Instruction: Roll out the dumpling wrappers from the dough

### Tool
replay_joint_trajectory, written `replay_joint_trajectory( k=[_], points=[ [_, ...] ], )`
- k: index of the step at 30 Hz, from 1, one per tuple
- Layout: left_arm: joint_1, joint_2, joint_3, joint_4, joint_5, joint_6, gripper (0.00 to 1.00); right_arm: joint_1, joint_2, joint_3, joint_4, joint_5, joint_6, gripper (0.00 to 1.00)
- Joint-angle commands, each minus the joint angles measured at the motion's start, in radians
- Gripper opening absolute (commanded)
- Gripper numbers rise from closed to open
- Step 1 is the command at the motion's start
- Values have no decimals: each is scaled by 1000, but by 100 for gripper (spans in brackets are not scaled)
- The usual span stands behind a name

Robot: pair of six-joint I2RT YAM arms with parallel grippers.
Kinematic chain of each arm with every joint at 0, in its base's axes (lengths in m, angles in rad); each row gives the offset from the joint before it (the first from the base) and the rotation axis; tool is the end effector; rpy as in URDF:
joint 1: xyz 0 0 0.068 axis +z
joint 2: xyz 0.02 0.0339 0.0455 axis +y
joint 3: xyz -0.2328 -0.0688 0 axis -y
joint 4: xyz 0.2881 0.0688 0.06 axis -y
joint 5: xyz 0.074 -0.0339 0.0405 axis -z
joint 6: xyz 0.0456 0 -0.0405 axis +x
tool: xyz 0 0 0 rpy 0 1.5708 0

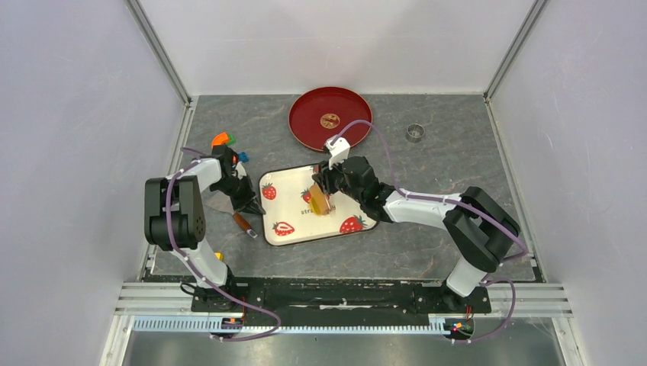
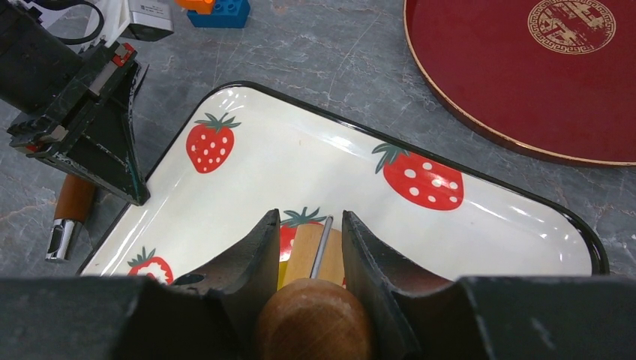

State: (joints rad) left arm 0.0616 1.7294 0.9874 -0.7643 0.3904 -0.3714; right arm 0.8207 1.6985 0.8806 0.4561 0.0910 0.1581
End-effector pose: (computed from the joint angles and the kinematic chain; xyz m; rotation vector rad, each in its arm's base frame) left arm 0.3176 0.0022 0.0770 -0.6420 3.0101 -0.6165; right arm 0.2771 0.2914 0.1329 -0.5827 1.8847 0.5610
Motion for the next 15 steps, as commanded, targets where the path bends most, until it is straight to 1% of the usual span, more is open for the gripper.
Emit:
replay_joint_trajectory(
  k=[1, 11, 15],
  points=[
    [86, 29, 23, -47, -321, 104, 2, -28, 168, -161, -560, 83, -128, 0],
    [86, 30, 4, -40, -303, 119, 2, -32, 196, -152, -567, 70, -130, 0],
    [84, 26, 2, -40, -281, 130, 2, -37, 161, -147, -566, 71, -124, 0]
  ],
)
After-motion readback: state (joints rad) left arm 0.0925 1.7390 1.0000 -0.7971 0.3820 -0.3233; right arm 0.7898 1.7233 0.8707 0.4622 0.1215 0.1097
